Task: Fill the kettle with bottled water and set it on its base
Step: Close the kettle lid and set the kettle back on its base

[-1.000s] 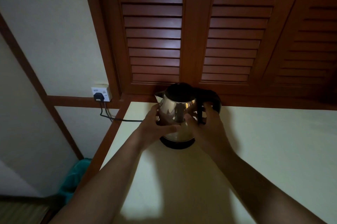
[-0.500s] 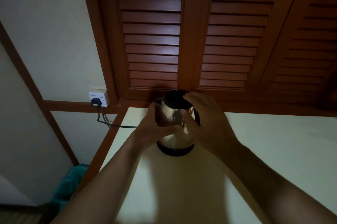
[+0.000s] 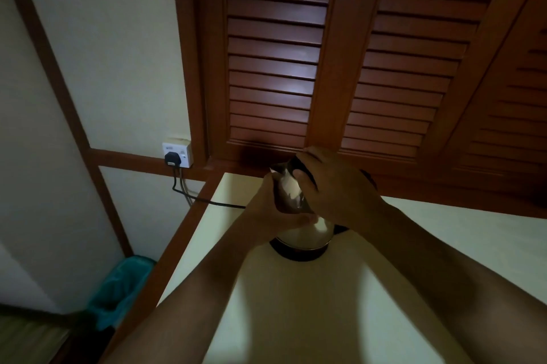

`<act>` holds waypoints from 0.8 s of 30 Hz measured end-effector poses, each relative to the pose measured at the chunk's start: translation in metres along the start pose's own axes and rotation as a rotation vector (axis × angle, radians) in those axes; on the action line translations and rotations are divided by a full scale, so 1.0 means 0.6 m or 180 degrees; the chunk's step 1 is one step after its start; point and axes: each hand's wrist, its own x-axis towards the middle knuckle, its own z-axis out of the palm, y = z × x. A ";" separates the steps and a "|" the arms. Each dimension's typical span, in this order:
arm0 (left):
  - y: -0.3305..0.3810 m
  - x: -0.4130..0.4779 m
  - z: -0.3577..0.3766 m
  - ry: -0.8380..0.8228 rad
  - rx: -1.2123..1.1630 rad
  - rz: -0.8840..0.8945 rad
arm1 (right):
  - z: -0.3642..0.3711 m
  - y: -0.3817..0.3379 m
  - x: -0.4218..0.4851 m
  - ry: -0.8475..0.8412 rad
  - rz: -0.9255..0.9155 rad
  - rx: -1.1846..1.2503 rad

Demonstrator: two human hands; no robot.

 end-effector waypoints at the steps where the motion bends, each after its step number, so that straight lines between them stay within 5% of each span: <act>1: 0.002 -0.002 0.000 0.0005 0.0016 0.0014 | -0.007 -0.001 0.003 -0.0057 -0.0082 -0.0010; 10: -0.011 -0.012 0.008 0.0097 -0.0234 0.0093 | -0.002 0.008 0.013 -0.0244 -0.0771 -0.0735; 14: -0.006 -0.015 0.006 0.0069 -0.0261 0.0145 | 0.001 0.018 0.014 -0.0637 -0.0481 -0.0447; 20: -0.002 -0.027 -0.011 -0.0039 -0.0348 0.0319 | 0.005 -0.003 -0.062 0.0524 -0.0175 0.0390; 24: -0.019 -0.038 -0.019 -0.0164 -0.0565 0.0399 | 0.022 -0.014 -0.136 0.1182 0.0584 0.1329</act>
